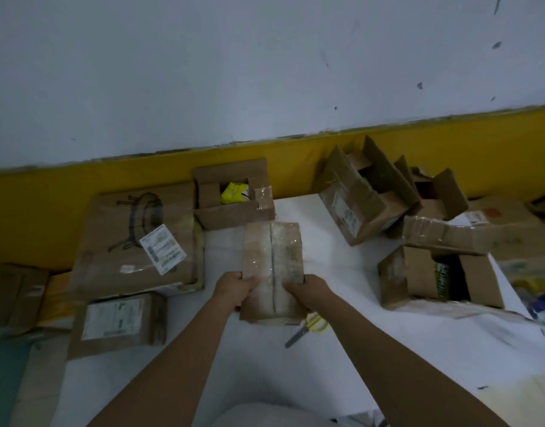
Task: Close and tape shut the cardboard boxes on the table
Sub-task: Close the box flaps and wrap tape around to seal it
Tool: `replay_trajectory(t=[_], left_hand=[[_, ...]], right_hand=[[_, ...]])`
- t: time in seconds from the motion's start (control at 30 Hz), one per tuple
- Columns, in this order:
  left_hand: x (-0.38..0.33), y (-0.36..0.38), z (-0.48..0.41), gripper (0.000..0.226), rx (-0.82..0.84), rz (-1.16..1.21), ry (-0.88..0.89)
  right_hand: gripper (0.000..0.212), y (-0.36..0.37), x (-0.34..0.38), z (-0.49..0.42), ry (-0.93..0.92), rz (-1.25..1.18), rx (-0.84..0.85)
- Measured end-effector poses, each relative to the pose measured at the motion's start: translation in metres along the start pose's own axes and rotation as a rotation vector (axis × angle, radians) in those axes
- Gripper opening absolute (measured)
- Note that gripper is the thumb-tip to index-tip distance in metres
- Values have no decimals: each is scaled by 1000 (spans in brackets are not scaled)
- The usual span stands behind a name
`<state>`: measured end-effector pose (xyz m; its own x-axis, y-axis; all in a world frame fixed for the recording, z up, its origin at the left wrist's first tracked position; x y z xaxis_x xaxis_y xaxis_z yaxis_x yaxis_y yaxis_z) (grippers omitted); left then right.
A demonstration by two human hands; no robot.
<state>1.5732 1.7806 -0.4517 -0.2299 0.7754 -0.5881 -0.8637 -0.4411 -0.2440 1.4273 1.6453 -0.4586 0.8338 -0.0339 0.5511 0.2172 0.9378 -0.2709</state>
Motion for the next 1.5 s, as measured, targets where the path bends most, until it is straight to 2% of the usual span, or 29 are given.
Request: replay_trajectory(t=[0.07,0.13,0.23,0.33,0.4,0.5,0.6,0.67,0.77,0.87,0.97,1.07,1.17,1.23,1.3,1.33,1.37,1.43,1.5], left_hand=[[2,-1,-4,22,-18,1,-7],[-2,-1,-5,25,-31,-42,-4],[-6,2,-2,40,11,-78,-31],[-2,3,-4,58,-16,-128,-69],[-2,3,-5,58,-33,-184,-69],[-20,-1,-5,50,-16,-221,-102],[-44,-7,-17,54,-39,-207,-3],[-48,-8,-25,50,-97,-238,87],[-42,-8,-32,35,-185,-264,161],[-39,-9,-31,36,-172,-241,204],[-25,-10,-24,37,-64,-77,176],[4,-7,-12,19,24,48,119],[13,-2,-7,33,-66,-37,192],[11,0,0,43,-101,-117,212],[15,5,7,47,-78,-103,206],[22,5,14,45,-72,-89,202],[34,4,21,43,-91,-91,207],[74,-2,36,41,-187,-103,217],[129,-6,57,38,-281,-78,172]], right_hand=[[57,-1,2,-1,-17,11,-31],[57,-2,2,-3,5,-3,-7],[68,-1,4,-3,78,-84,53],[78,-2,10,-7,113,-88,-12],[76,-2,12,-8,126,-49,-30],[67,-13,20,-6,117,-187,39],[69,-28,37,-12,-9,-250,38],[57,-31,41,-20,-39,-287,-35],[55,-31,36,-32,-59,-216,-137],[54,-31,35,-30,-95,-166,-150],[53,-28,23,-21,-8,-233,12],[49,-16,1,-10,37,-173,106],[47,-9,4,-3,-4,-39,-7],[40,-8,20,4,-17,187,-162],[36,-10,40,23,-175,429,-492],[36,-6,49,37,-339,507,-637],[34,4,56,54,-539,564,-711],[25,42,55,79,-866,694,-606],[22,90,32,86,-1000,852,-314]])
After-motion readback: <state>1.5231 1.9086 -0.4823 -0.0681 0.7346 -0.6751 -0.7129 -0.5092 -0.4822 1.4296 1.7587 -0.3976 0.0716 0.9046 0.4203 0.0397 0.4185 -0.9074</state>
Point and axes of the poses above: each hand's wrist, its own z-axis away from the middle knuckle, its own y-axis out of the palm, x = y × z, the point moved 4 cm from there along -z, towards the middle knuckle, and after that the axes turned 8 degrees about x, right-handed, at the moved point
